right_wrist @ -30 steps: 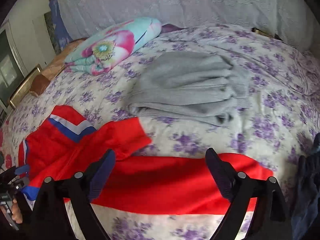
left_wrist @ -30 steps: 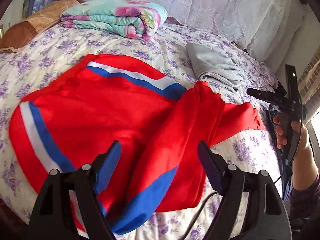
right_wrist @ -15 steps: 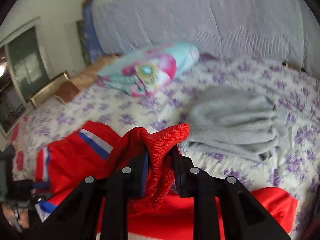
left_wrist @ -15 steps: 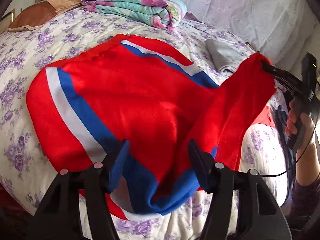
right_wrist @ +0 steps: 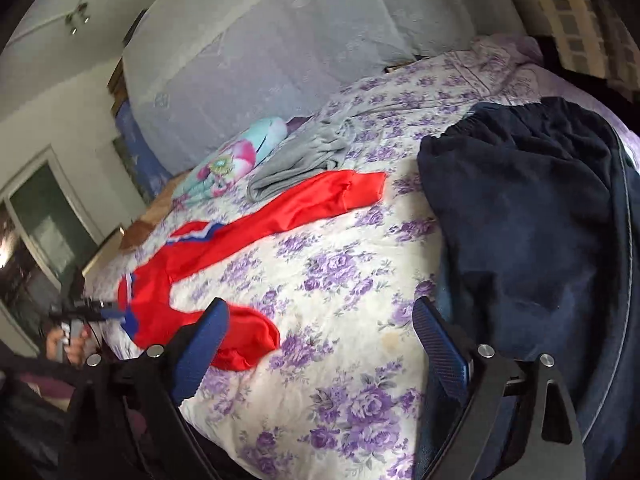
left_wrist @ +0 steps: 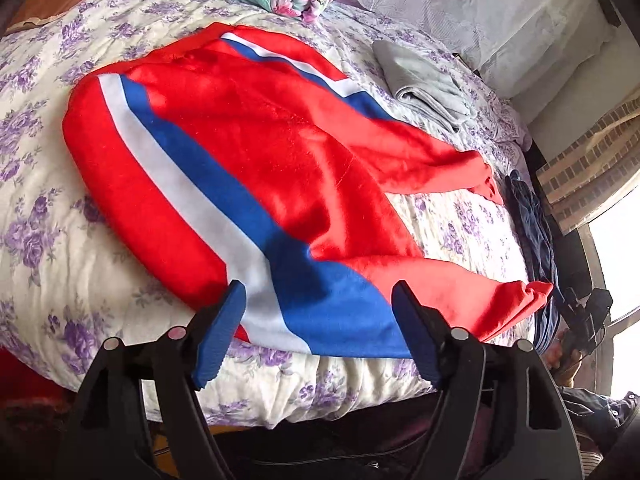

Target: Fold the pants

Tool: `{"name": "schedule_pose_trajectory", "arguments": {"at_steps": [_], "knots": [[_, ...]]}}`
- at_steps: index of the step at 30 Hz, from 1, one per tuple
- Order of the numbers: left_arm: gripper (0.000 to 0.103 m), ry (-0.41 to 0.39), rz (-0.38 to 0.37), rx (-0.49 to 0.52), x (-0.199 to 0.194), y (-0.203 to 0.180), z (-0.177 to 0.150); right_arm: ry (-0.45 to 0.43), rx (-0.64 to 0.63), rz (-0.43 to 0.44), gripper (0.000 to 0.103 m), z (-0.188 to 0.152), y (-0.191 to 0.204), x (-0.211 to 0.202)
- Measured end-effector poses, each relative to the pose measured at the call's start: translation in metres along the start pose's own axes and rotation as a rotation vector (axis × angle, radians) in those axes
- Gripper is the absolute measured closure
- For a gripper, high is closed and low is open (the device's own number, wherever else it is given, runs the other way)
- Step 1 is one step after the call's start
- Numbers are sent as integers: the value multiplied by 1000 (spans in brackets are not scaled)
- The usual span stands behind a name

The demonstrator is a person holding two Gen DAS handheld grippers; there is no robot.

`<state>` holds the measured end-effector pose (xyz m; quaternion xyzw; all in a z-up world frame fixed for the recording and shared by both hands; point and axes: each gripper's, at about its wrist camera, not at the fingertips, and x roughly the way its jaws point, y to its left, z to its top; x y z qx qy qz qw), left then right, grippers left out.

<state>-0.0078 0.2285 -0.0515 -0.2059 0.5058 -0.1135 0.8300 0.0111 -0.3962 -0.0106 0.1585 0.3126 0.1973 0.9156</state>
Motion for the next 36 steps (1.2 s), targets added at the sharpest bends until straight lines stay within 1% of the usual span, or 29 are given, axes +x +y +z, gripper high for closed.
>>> {"name": "schedule_pose_trajectory", "arguments": {"at_steps": [1, 2, 4, 6, 8, 11, 12, 13, 14, 15, 16, 17, 18, 19, 21, 22, 23, 24, 25, 27, 28, 29, 30, 31, 32, 33, 34, 35, 36], "knots": [[29, 19, 12, -6, 2, 0, -1, 1, 1, 3, 8, 4, 4, 2], [29, 29, 25, -8, 3, 0, -3, 25, 1, 12, 7, 8, 9, 8], [29, 21, 52, 4, 0, -3, -9, 154, 68, 45, 7, 17, 18, 30], [29, 4, 58, -18, -5, 1, -14, 287, 178, 112, 7, 13, 22, 44], [27, -16, 74, -72, -11, 11, -17, 375, 221, 98, 7, 4, 31, 51], [26, -49, 83, -195, -15, 39, -19, 471, 264, 120, 7, -20, 41, 57], [26, -52, 51, -237, -13, 49, -19, 497, 294, 138, 7, -30, 41, 60], [21, -57, 21, -253, -12, 54, -17, 518, 325, 156, 7, -40, 41, 67], [14, -65, -3, -254, -11, 54, -14, 525, 339, 171, 13, -46, 42, 74], [13, -67, 0, -248, -10, 51, -11, 534, 336, 176, 28, -51, 43, 81], [13, -67, 22, -229, -8, 46, -8, 546, 337, 180, 40, -55, 43, 89], [12, -68, 38, -212, -6, 41, -6, 549, 352, 208, 77, -59, 44, 95], [12, -69, 43, -197, -5, 37, -4, 539, 361, 239, 80, -62, 45, 98], [13, -71, 41, -185, -4, 33, -4, 499, 340, 222, 80, -61, 48, 96], [14, -86, 25, -190, -3, 30, 0, 415, 245, 191, 81, -48, 62, 90], [18, -87, 12, -199, -1, 28, 2, 369, 195, 204, 82, -35, 73, 86], [26, -87, -1, -201, 3, 26, 6, 315, 146, 231, 82, -18, 83, 81], [29, -86, 4, -201, 5, 23, 11, 242, 83, 268, 83, 3, 96, 71], [32, -84, 1, -208, 8, 20, 14, 160, 22, 299, 83, 23, 108, 55], [34, -75, -52, -209, 8, 11, 14, -10, -91, 371, 83, 53, 123, 9], [34, -75, -61, -192, 7, 4, 12, -73, -155, 368, 83, 60, 126, -12], [33, -78, -60, -176, 6, 0, 8, -103, -211, 353, 82, 61, 123, -27], [33, -74, -59, -162, 6, -4, 4, -87, -236, 338, 80, 57, 111, -35], [33, -58, -60, -157, 6, -4, -1, -44, -215, 307, 78, 49, 91, -35], [33, -44, -69, -160, 7, -2, -6, 16, -158, 255, 66, 36, 66, -29], [33, -35, -75, -168, 7, 2, -11, 97, -80, 185, 53, 18, 38, -20], [33, -31, -71, -173, 7, 5, -14, 168, 3, 93, 52, -3, 10, -12], [33, -36, -63, -178, 4, 9, -16, 220, 74, 28, 52, -23, -12, -7], [33, -47, -55, -184, 2, 14, -15, 251, 145, -15, 54, -41, -31, -6]]}}
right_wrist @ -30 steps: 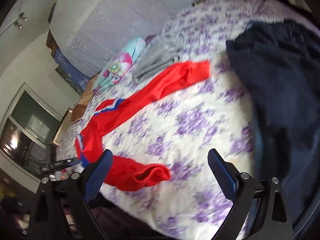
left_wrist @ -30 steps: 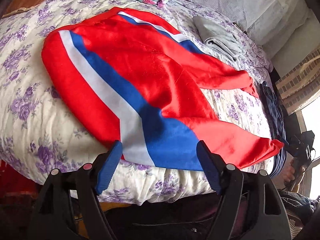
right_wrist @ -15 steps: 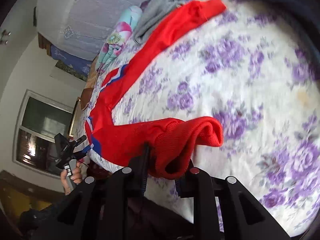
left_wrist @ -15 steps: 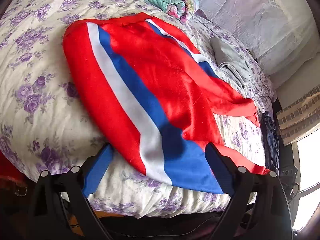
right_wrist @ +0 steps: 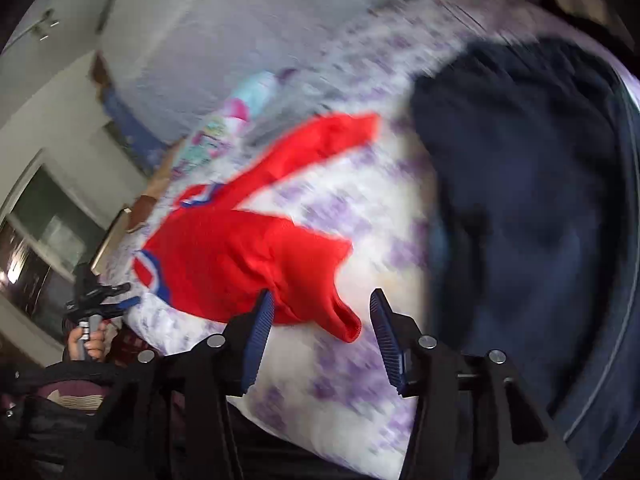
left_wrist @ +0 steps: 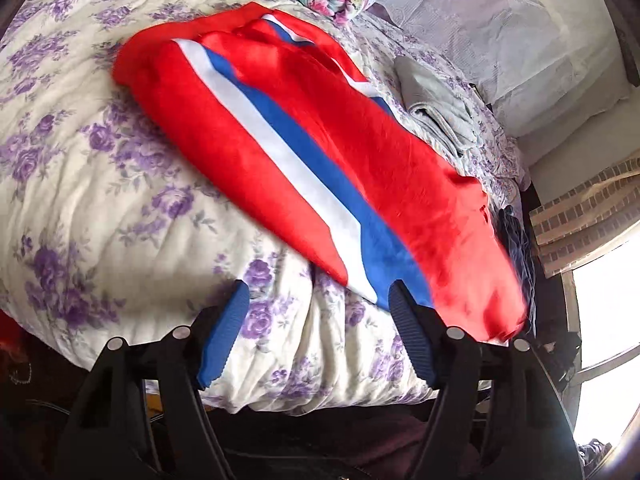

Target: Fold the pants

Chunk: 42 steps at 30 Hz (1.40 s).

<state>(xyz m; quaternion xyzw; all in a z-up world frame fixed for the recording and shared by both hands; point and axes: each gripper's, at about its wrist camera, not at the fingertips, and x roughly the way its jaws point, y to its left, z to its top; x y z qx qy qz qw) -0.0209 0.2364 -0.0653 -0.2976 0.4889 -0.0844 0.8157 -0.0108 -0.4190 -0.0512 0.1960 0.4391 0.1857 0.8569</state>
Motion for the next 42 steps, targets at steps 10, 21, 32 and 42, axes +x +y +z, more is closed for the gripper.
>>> {"name": "schedule_pose_trajectory", "arguments": {"at_steps": [10, 21, 32, 42], "knots": [[12, -162, 141, -127, 16, 38, 69, -94, 24, 37, 8, 6, 27, 19], [98, -302, 180, -58, -30, 21, 47, -65, 66, 29, 96, 3, 22, 36], [22, -143, 173, -62, -53, 41, 25, -182, 43, -161, 22, 29, 24, -13], [5, -294, 231, 14, -93, 12, 128, -155, -103, -71, 4, 153, 68, 58]]}}
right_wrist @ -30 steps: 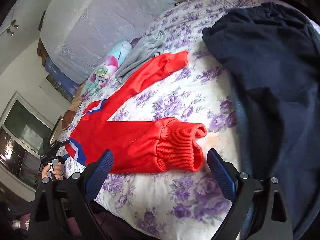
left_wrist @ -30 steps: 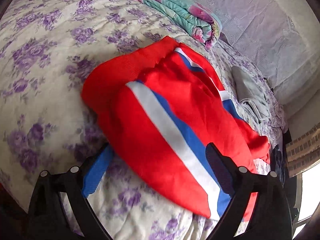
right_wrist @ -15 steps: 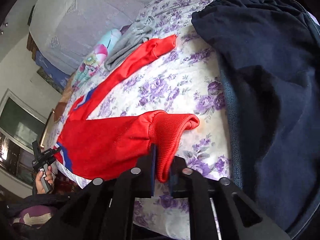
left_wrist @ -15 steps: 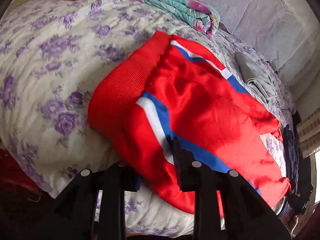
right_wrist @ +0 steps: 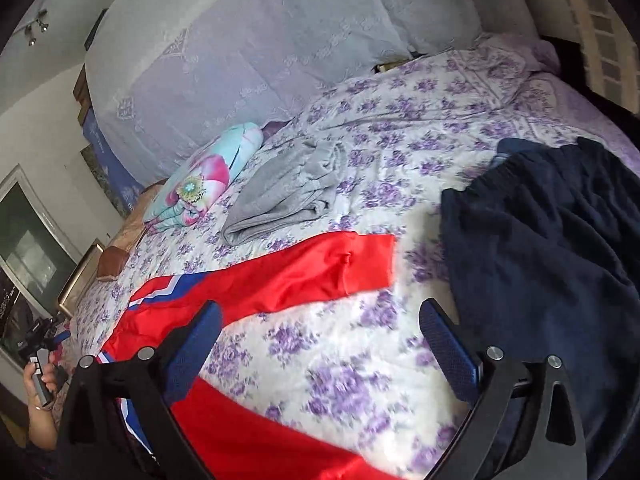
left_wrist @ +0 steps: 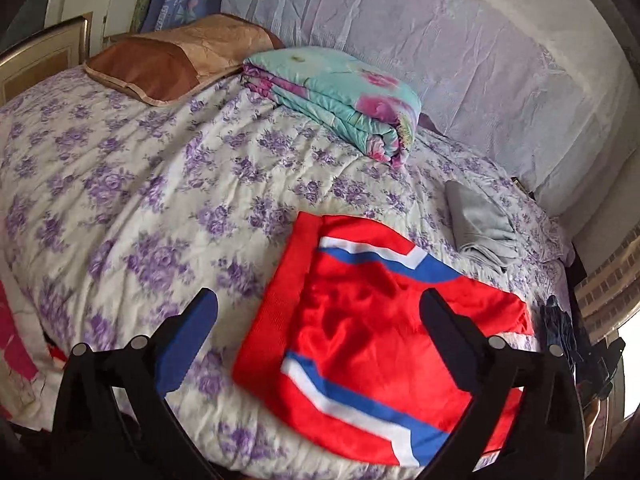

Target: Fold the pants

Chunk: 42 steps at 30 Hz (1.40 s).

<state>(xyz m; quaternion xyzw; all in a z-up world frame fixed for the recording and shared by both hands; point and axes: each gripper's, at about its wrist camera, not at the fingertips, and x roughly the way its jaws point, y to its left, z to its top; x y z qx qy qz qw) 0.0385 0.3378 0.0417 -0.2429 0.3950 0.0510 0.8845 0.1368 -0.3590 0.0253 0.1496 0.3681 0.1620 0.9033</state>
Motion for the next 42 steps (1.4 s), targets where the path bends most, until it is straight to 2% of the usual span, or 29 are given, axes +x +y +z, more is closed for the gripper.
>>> {"name": "schedule_pose_trajectory", "arguments": {"at_steps": [2, 6, 10, 13, 14, 15, 16, 17, 18, 19, 22, 25, 26, 28, 29, 30, 31, 32, 33, 35, 37, 38, 39, 40, 41, 42], "knots": [[5, 73, 3, 5, 46, 1, 17, 61, 18, -19, 4, 13, 1, 40], [5, 197, 67, 35, 138, 4, 40, 130, 70, -64, 4, 26, -16, 101], [5, 322, 22, 37, 193, -2, 44, 180, 121, -24, 4, 33, -29, 135], [5, 308, 25, 134, 205, -28, 45, 203, 101, -29, 8, 36, -25, 153], [5, 289, 20, 160, 205, -38, 45, 215, 82, -42, 19, 37, -23, 159], [5, 273, 30, 193, 205, -47, 44, 233, 57, -59, 40, 38, -21, 166], [10, 269, 45, 225, 207, -54, 43, 250, 19, -77, 61, 38, -18, 170], [35, 269, 74, 259, 208, -60, 41, 263, -28, -104, 97, 39, -15, 172], [51, 282, 86, 268, 211, -63, 40, 271, -54, -106, 103, 39, -13, 172], [59, 299, 57, 240, 212, -60, 42, 270, -48, -70, 103, 40, -14, 169], [65, 237, 37, 192, 198, -55, 53, 202, -62, -85, 103, 47, -15, 152], [65, 156, 24, 157, 182, -52, 69, 121, -25, -76, 103, 59, -25, 133], [65, 148, 27, 149, 181, -51, 71, 107, -20, -78, 103, 63, -26, 130], [65, 180, 24, 138, 188, -48, 72, 113, -28, -102, 101, 67, -28, 130], [64, 195, 38, 148, 193, -47, 70, 132, -24, -113, 94, 67, -30, 134], [64, 207, 52, 160, 198, -47, 67, 171, -14, -115, 63, 67, -31, 141], [62, 222, 60, 163, 205, -45, 65, 196, -2, -125, 44, 65, -34, 148], [59, 234, 62, 154, 209, -42, 64, 190, 1, -133, 28, 62, -34, 153], [57, 243, 54, 133, 213, -39, 65, 200, -5, -125, 28, 57, -32, 159], [47, 255, 38, 98, 216, -33, 66, 273, -5, -84, 28, 47, -26, 177], [35, 255, 35, 59, 219, -28, 68, 294, -45, -149, 40, 38, -19, 187], [32, 252, 34, 46, 220, -27, 69, 286, -63, -171, 58, 37, -17, 188], [32, 251, 33, 42, 222, -27, 70, 287, -50, -117, 86, 39, -17, 187], [34, 248, 33, 47, 223, -29, 70, 296, -19, -56, 86, 40, -19, 186], [46, 239, 37, 63, 223, -33, 71, 276, -26, -61, 86, 43, -17, 181], [52, 227, 46, 91, 222, -39, 72, 253, -55, -72, 87, 46, -13, 177]]}}
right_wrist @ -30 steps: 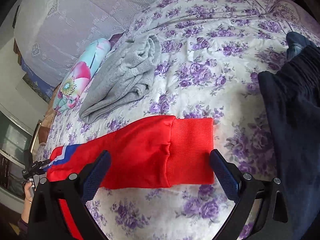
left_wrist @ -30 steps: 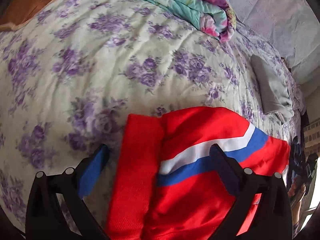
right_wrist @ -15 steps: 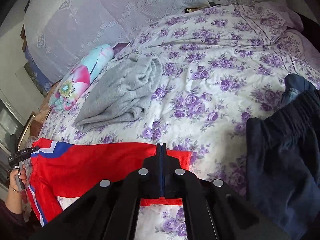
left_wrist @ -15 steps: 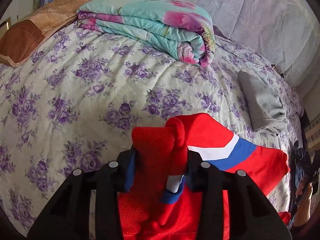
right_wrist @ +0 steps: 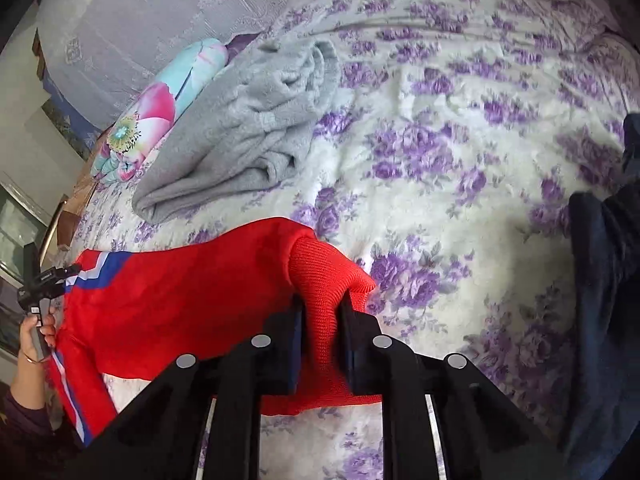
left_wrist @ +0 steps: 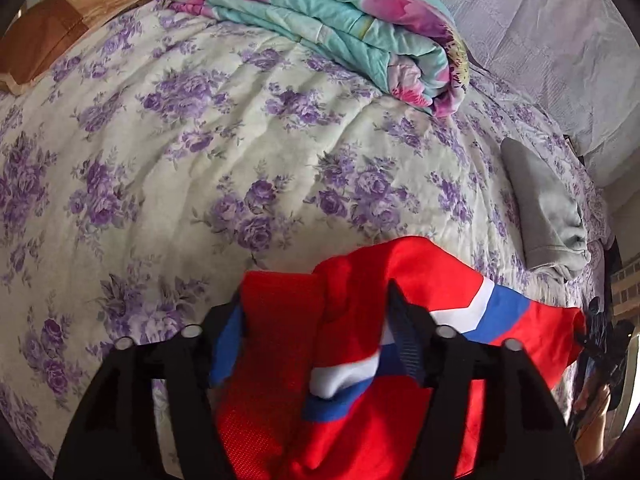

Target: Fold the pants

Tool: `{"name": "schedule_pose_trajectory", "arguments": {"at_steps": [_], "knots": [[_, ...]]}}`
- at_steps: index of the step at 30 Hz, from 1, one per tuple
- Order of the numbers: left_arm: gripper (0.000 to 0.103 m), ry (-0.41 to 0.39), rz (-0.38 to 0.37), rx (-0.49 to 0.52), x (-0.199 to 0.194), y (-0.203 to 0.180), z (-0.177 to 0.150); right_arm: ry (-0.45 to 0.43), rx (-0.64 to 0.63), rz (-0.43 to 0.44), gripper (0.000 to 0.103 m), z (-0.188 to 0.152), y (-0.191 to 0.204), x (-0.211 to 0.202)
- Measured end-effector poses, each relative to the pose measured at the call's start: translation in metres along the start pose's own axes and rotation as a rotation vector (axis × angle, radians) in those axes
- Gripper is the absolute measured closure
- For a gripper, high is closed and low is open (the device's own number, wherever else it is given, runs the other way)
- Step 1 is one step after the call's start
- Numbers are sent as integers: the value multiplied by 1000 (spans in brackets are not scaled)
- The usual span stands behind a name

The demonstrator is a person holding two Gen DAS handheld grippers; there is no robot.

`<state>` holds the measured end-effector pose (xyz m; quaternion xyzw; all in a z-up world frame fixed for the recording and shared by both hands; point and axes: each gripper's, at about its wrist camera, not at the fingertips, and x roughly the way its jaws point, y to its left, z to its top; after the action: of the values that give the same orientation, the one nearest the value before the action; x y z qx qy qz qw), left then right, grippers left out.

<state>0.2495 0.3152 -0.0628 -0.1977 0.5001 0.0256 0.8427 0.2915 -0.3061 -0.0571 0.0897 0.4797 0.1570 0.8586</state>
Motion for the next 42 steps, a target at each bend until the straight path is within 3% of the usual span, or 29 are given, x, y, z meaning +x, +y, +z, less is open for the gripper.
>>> {"name": "schedule_pose_trajectory", "arguments": {"at_steps": [2, 8, 10, 11, 12, 13, 15, 17, 20, 24, 28, 31, 35, 37, 38, 39, 40, 41, 42], "knots": [[61, -34, 6, 17, -6, -8, 2, -49, -19, -17, 87, 6, 4, -12], [62, -128, -12, -10, -20, -21, 21, -193, 15, -32, 86, 37, -5, -48], [52, -51, 27, -20, 3, -20, 28, -135, 30, -64, 74, 43, -11, -32], [41, 1, 46, -37, 20, -15, 29, -72, 44, -109, 55, 43, -15, -15], [37, 60, 43, -62, 36, -7, 29, -2, 63, -172, 41, 38, -23, 5], [34, 43, 20, -70, 37, -3, 29, 49, 68, -245, 42, 30, -28, 21], [22, 80, -44, -124, 31, 2, 35, -17, 37, -265, 41, 20, -25, 16], [20, 107, -122, -187, 16, 11, 39, -83, 65, -256, 38, 17, -21, -8], [18, 34, -141, -200, -30, 25, 35, -199, 56, -251, 21, 2, -12, -62], [14, -30, -79, -143, -90, 36, -14, -228, 49, -137, 11, -54, -3, -130], [14, -47, 10, -112, -117, 47, -103, -233, 90, -121, 4, -143, 1, -176], [14, -16, -25, -141, -113, 58, -152, -195, 166, -78, 4, -207, -2, -186], [14, -6, -94, -159, -93, 52, -165, -157, 237, 2, 4, -254, -2, -177], [14, -23, -133, -166, -81, 43, -160, -133, 237, 6, 10, -262, 2, -164], [15, -42, -137, -159, -77, 37, -159, -115, 230, 15, 36, -263, 3, -156], [17, -52, -124, -134, -70, 30, -157, -96, 223, 16, 86, -262, 3, -147], [38, -55, -79, -114, -66, 24, -156, -73, 238, 75, 95, -261, 0, -140], [71, -67, -47, -112, -67, 22, -155, -81, 269, 120, 95, -262, -4, -141], [88, -70, -98, -142, -71, 26, -155, -105, 262, 108, 95, -259, -4, -146]]}}
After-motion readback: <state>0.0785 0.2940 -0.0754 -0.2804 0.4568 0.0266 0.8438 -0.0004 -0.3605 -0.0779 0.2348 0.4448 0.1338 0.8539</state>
